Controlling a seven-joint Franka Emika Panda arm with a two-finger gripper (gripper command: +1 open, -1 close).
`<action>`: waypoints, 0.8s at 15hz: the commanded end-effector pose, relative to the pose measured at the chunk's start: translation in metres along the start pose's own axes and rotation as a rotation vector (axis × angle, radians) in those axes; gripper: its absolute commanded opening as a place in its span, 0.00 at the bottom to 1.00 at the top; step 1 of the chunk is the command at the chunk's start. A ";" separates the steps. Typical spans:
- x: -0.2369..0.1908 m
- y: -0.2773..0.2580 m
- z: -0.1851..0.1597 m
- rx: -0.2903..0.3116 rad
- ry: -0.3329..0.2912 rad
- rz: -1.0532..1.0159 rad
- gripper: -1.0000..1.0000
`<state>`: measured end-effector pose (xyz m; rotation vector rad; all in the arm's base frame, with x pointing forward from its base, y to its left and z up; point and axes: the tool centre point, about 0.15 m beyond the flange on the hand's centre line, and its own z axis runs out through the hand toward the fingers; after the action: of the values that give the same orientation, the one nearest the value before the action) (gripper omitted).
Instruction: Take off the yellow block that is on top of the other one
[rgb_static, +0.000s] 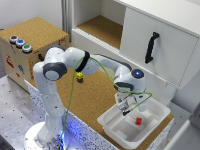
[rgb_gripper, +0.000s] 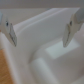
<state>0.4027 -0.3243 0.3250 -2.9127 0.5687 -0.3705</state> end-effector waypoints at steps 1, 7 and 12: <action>-0.037 -0.113 0.008 0.021 0.037 -0.209 1.00; -0.088 -0.233 -0.010 -0.006 0.039 -0.341 1.00; -0.132 -0.291 0.006 -0.042 -0.013 -0.364 1.00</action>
<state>0.4147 -0.0878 0.3581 -2.8924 -0.0028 -0.3481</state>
